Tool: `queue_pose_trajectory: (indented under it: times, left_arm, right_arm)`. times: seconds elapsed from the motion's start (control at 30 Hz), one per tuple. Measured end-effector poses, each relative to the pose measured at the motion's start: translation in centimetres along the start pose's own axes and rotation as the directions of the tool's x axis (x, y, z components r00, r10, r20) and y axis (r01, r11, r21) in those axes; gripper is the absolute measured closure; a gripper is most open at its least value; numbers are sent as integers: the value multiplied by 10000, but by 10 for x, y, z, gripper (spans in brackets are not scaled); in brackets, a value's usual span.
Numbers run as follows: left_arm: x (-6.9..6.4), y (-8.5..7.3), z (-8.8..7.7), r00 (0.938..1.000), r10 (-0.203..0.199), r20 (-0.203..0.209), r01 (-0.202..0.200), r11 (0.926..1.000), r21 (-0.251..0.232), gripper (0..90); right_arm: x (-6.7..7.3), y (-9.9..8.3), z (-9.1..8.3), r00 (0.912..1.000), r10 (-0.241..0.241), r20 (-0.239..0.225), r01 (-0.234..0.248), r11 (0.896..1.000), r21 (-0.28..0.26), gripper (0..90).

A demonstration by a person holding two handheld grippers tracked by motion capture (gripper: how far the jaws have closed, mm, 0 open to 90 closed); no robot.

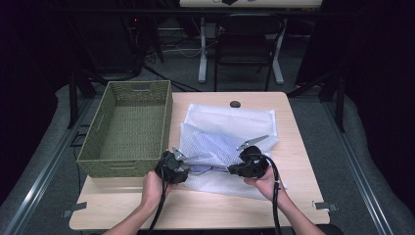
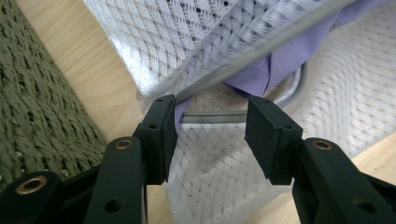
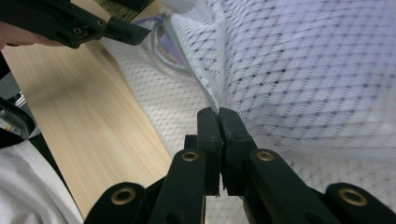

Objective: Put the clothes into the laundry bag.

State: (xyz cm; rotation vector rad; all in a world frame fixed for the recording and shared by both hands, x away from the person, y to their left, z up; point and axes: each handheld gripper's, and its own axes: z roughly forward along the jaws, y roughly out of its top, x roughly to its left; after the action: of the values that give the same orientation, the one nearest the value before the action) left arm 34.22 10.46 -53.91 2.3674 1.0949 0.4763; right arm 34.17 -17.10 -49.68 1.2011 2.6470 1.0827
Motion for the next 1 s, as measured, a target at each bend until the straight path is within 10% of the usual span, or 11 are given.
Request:
queue_pose_trajectory:
  times: [0.37, 0.6, 0.8, 1.0]
  left_arm:
    - [5, -1, 20, 9994, 61, -341, -38, 9978, 667, 638]
    - [10, -5, 19, 9996, -70, 258, 52, 9975, 706, 871]
    - [6, -3, 13, 9976, -83, 693, 59, 9994, 344, 887]
    - [0, 4, 17, 9806, -698, 1834, 758, 9968, -260, 887]
  right_arm:
    - [-2, 0, 1, 10000, 35, -16, -35, 10000, 32, 883]
    - [0, 0, 3, 10000, -16, -48, 16, 10000, 65, 883]
    - [2, 1, 3, 9999, -81, -64, 82, 10000, 46, 883]
    - [6, 3, 4, 9998, -122, -127, 122, 9999, -69, 883]
